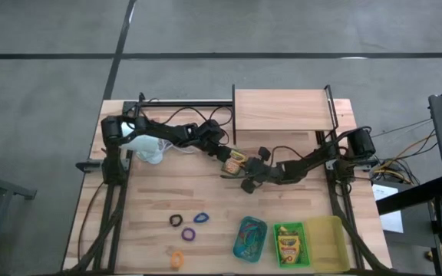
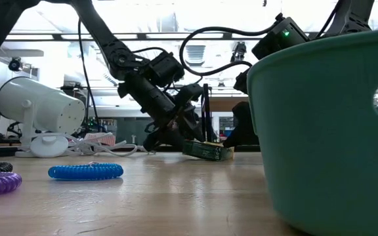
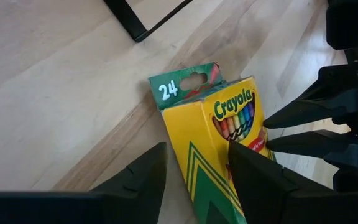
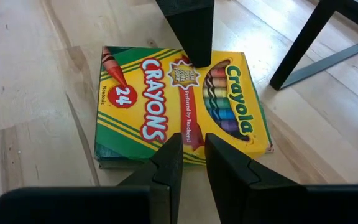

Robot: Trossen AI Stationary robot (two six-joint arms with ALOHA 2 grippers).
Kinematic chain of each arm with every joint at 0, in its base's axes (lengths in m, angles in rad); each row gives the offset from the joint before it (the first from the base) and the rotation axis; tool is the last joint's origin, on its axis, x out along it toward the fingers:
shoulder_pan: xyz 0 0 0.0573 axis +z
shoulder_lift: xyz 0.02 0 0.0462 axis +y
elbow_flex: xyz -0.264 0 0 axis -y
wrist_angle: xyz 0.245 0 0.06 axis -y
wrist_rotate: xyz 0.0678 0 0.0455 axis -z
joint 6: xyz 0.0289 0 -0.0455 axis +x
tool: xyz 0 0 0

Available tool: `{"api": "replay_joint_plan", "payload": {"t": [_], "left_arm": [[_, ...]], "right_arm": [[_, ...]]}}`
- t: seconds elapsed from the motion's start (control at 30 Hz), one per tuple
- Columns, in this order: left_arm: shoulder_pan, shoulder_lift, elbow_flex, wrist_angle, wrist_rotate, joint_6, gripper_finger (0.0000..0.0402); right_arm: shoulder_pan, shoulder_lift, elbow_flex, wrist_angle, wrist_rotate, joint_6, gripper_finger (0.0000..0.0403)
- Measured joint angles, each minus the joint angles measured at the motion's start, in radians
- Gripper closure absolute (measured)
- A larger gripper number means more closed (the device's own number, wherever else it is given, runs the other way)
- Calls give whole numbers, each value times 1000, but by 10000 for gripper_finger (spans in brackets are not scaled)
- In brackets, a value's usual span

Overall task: Pick & Place Office Desk Supplies
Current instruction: Put the crayon box into the green bin

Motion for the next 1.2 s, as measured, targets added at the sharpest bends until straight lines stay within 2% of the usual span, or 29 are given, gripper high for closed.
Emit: {"api": "replay_joint_plan", "payload": {"t": [0.3,1.2], "left_arm": [[-4,49,5,39,5,-11,229],[-11,54,0,110,11,-10,229]], "right_arm": [[0,0,-11,4,0,0,335],[1,-2,-42,25,-22,1,335]]}}
